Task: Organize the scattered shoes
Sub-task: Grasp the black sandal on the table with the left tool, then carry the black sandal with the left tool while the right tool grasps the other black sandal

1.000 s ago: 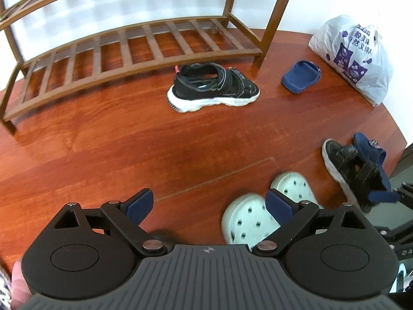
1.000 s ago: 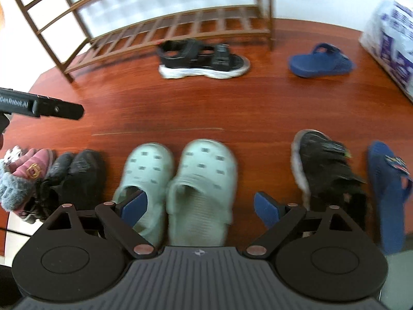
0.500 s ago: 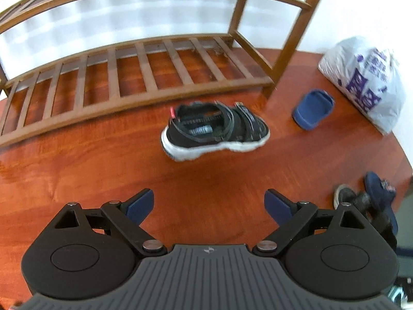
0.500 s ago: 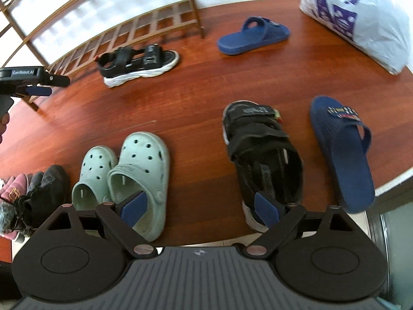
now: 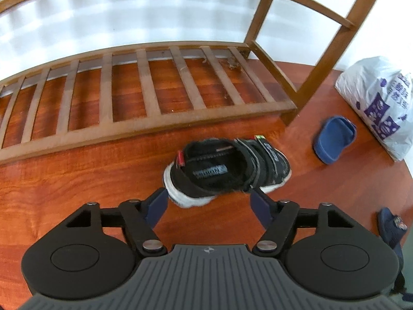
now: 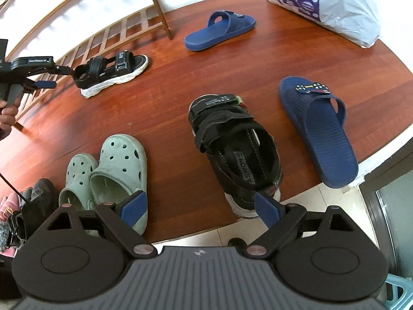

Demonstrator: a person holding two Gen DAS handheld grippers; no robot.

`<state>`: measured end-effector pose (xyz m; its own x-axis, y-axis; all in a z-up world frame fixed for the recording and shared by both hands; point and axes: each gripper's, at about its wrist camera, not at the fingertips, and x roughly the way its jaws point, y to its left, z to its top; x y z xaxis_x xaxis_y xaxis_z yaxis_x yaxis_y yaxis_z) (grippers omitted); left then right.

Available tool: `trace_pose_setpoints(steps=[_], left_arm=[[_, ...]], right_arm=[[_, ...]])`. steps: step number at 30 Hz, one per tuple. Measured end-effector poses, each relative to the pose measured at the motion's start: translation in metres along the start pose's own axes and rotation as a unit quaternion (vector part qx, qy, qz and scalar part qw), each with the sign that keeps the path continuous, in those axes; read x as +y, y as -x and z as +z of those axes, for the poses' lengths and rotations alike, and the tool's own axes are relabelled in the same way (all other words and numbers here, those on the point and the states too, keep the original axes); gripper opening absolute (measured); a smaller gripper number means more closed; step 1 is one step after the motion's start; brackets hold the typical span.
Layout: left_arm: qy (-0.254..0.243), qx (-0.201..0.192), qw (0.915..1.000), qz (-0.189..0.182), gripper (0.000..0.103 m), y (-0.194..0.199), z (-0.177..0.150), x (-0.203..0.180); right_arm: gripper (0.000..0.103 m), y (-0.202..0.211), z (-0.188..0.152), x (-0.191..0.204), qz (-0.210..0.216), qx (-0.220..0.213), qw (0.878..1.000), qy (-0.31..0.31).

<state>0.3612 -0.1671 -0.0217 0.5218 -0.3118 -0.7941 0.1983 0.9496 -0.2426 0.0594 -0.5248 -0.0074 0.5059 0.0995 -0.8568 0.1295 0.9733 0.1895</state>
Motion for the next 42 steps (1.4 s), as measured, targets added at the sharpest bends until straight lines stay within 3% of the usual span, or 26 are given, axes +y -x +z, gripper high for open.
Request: trace_pose_setpoints(steps=[8,10,13,20,29,37,40,42], left_arm=[[0.018,0.008,0.9995,0.024,0.055,-0.033,0.008,0.005],[0.023,0.013,0.9992,0.031,0.049,-0.039,0.008,0.008],[0.039,0.025,0.9987,0.022,0.031,-0.046,0.008,0.014],[0.040,0.036,0.9980,0.034,0.025,-0.046,0.001,0.007],[0.043,0.065,0.9968,0.014,0.025,-0.027,-0.033,-0.008],[0.000,0.073,0.9973,0.003,0.026,-0.010,-0.069,-0.033],[-0.028,0.067,0.9972,0.017,0.036,-0.003,-0.074,-0.039],[-0.056,0.053,0.9966,0.029,0.060,0.004,-0.073,-0.045]], right_arm=[[0.094,0.003,-0.001,-0.004,-0.007,-0.008,1.000,-0.015],[0.094,0.003,-0.001,-0.005,-0.009,-0.009,1.000,-0.018],[0.094,0.004,-0.002,-0.006,-0.011,-0.011,1.000,-0.021],[0.094,0.005,-0.002,-0.007,-0.015,-0.014,0.999,-0.027],[0.094,0.004,-0.001,-0.005,-0.008,-0.014,1.000,-0.018],[0.094,0.001,0.001,-0.001,-0.001,-0.007,1.000,0.000],[0.094,0.001,0.001,0.000,0.002,-0.006,1.000,0.005],[0.094,0.001,0.001,0.000,0.002,-0.005,1.000,0.007]])
